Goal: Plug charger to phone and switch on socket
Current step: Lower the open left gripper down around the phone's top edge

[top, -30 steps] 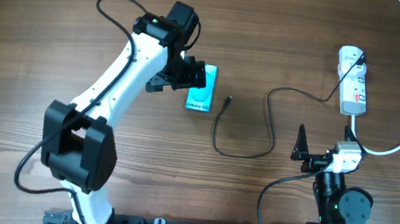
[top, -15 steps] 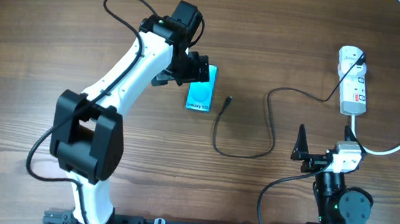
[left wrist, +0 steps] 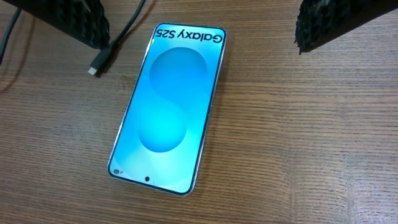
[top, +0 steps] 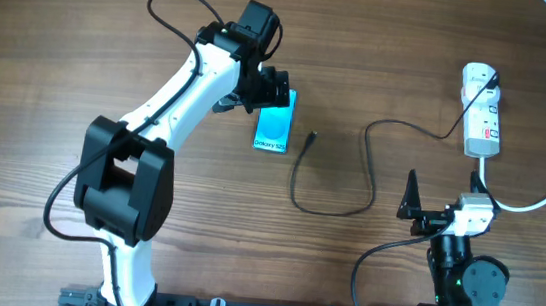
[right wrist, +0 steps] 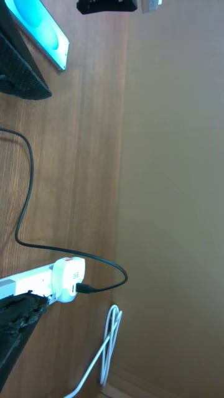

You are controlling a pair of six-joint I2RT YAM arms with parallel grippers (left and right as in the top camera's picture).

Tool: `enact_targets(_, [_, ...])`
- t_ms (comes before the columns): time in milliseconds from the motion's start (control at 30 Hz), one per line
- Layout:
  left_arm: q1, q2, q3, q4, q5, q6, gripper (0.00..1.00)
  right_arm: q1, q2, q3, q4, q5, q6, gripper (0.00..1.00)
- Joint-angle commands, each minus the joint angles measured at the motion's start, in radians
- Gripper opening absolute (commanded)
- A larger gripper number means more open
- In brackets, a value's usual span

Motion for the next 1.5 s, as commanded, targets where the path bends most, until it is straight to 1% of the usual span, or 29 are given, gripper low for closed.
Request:
enact_targets(0, [-0.008, 0.014, 0.010, 0.002, -0.010, 0.012, 1.00, 0.000, -0.008, -0.001, 0.002, 0.009, -0.005, 1.00])
enact_targets(467, [-0.031, 0.093, 0.010, 0.063, -0.010, 0.004, 1.00, 0.000, -0.008, -0.001, 0.002, 0.009, -0.005, 1.00])
enact_targets(733, [-0.055, 0.098, 0.010, 0.107, -0.010, 0.003, 1.00, 0.000, -0.008, -0.001, 0.002, 0.009, -0.005, 1.00])
enact_targets(833, [-0.055, 0.098, 0.009, 0.126, -0.010, -0.020, 1.00, 0.000, -0.008, -0.001, 0.002, 0.009, -0.005, 1.00])
enact_targets(1467, [-0.055, 0.102, -0.003, 0.131, -0.043, -0.022, 1.00, 0.000, -0.008, -0.001, 0.002, 0.009, -0.005, 1.00])
